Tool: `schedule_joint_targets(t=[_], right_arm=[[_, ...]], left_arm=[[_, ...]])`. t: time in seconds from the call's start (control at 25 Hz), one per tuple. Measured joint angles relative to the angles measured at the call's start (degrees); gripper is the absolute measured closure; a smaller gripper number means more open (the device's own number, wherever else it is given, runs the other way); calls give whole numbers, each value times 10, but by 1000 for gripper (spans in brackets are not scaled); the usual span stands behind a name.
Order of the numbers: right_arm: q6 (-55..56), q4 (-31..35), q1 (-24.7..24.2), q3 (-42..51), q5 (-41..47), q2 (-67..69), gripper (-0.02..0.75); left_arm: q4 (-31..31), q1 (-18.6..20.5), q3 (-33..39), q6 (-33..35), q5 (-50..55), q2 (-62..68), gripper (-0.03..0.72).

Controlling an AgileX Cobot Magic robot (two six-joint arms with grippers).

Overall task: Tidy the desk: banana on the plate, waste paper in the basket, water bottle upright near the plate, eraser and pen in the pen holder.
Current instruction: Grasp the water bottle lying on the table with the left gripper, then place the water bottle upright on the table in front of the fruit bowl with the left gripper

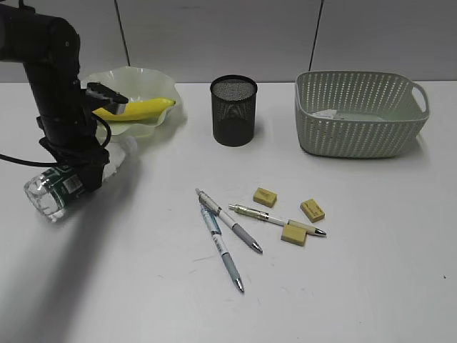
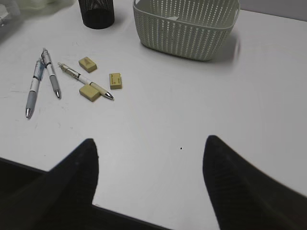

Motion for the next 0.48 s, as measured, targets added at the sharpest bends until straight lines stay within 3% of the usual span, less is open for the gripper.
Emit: schedule_joint_targets(t=[0.48], right_arm=[[0,0,0,0,0,0,199]], left_arm=[[-66,0,3,-3,83,-85,198]])
